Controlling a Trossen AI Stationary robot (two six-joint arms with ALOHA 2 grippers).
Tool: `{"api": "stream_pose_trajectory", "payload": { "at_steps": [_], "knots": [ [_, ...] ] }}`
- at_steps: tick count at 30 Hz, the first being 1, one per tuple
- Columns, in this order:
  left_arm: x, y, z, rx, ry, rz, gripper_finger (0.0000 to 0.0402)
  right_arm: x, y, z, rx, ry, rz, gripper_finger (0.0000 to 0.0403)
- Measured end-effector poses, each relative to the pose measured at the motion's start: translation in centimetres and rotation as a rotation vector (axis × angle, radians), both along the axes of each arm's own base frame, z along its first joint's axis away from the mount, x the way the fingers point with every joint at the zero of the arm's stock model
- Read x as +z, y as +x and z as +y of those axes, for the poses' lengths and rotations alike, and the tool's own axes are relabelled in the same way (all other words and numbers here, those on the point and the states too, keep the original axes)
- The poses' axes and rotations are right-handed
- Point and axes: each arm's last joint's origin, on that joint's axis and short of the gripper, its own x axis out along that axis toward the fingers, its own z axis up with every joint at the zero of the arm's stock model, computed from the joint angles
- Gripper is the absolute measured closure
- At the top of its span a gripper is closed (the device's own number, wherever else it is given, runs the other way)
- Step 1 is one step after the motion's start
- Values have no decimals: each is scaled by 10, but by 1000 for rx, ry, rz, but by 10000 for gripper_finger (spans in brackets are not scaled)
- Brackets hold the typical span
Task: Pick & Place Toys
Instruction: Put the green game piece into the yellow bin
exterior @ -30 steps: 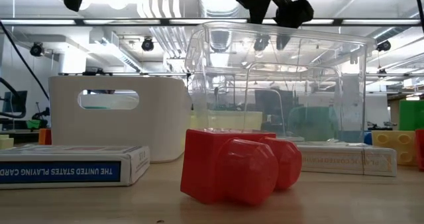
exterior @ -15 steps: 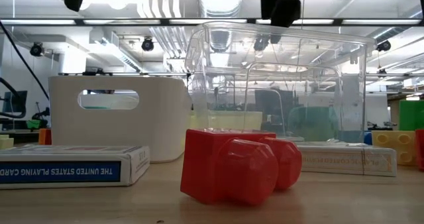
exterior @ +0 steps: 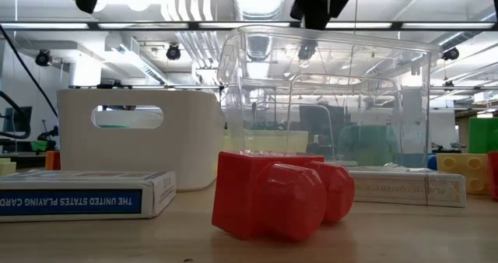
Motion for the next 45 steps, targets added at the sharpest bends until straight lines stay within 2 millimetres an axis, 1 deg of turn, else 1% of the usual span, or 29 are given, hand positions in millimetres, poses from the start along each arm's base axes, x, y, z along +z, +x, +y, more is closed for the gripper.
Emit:
{"api": "stream_pose_trajectory", "payload": {
  "at_steps": [11, 18, 20, 25, 27, 29, 34, 38, 40, 45],
  "knots": [
    [0, 0, 0, 0, 0, 0, 387, 2, 6, 0, -81, 28, -55, 22],
    [0, 0, 0, 1, 0, -1, 387, 3, 11, 1, -75, 31, -112, 22],
    [0, 0, 0, 1, 0, -1, 387, 5, 15, 1, -67, 34, -159, 22],
    [0, 0, 0, 2, 0, -1, 387, 7, 13, -1, -230, 87, -133, 22],
    [0, 0, 0, 3, 1, -1, 387, 10, 5, -3, -277, 92, -95, 22],
    [0, 0, 0, 3, 1, 0, 387, 17, -4, -4, -327, 102, -87, 22],
    [0, 0, 0, 3, 1, 1, 387, 46, -30, 1, -369, 131, -152, 22],
    [0, 0, 0, 3, 1, 0, 387, 74, -62, 6, -413, 151, -238, 22],
    [0, 0, 0, 3, 1, 1, 387, 84, -77, 10, -449, 165, -269, 22],
    [-1, 0, 0, 2, 7, 7, 387, 96, -105, 23, -487, 207, -318, 22]
  ]
}}
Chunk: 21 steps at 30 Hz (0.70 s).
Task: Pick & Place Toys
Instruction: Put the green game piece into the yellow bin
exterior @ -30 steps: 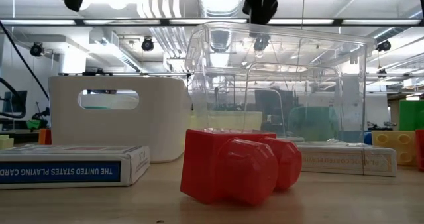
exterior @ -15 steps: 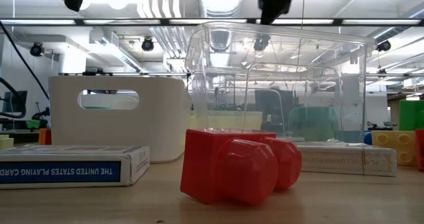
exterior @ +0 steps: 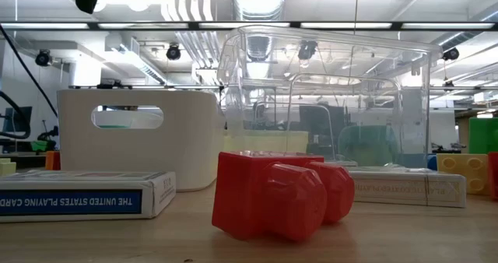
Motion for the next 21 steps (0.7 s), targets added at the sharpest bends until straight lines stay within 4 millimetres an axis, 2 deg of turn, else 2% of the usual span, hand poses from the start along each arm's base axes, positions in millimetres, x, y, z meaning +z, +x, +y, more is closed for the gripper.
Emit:
{"api": "stream_pose_trajectory", "payload": {
  "at_steps": [5, 13, 17, 21],
  "knots": [
    [0, 0, 0, -5, 24, 14, 387, -11, -10, 13, 23, -26, 29, 22],
    [0, 0, 0, -9, 44, 27, 387, -56, -19, 33, 128, -66, 247, 22],
    [-1, 0, 0, -10, 51, 36, 387, -80, -27, 43, 197, 4, 398, 22],
    [-1, 0, 0, -10, 51, 37, 387, -95, -33, 49, 163, 37, 471, 22]
  ]
}}
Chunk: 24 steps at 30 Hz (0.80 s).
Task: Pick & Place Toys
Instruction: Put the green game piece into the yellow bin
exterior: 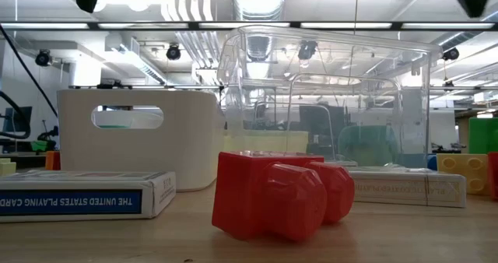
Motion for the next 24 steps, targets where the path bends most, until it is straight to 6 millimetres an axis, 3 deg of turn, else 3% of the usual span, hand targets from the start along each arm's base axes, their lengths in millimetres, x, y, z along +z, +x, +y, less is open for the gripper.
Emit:
{"api": "stream_pose_trajectory", "payload": {
  "at_steps": [8, 13, 24],
  "knots": [
    [-1, 0, 0, 1, -1, 3, 387, -22, -14, 14, -8, -28, 75, 22],
    [-2, 0, 0, 1, 0, 5, 378, -33, -15, 27, 32, -6, 32, 22],
    [-2, 1, 0, 5, -2, 1, 254, -47, -19, 41, -1, -159, -133, 22]
  ]
}}
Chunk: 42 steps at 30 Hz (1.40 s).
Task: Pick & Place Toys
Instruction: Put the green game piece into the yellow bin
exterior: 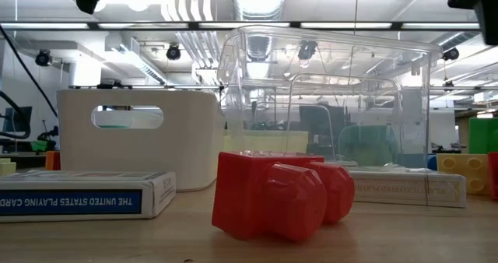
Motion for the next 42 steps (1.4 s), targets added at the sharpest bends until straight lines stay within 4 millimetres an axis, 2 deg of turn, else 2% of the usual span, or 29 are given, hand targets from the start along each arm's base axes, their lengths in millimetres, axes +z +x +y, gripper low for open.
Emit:
{"api": "stream_pose_trajectory", "payload": {
  "at_steps": [5, 10, 17, 26, 33, 42],
  "knots": [
    [-2, 1, 0, 0, -4, -9, 211, -14, -6, 2, -47, -51, -8, 22],
    [-2, 1, 0, 1, -5, -11, 188, -34, -6, 7, -61, -23, -47, 22],
    [-1, 0, 1, 34, 4, -16, 184, -58, 0, 12, -89, 61, -121, 22],
    [-2, 0, 1, 34, 8, -8, 184, -62, -1, 12, -190, 110, -99, 22],
    [-2, 0, 1, 33, 5, -12, 184, -80, 3, 12, -212, 21, -124, 22],
    [-2, 0, 1, 50, -74, -54, 184, -94, 13, 23, -78, -115, -169, 22]
  ]
}}
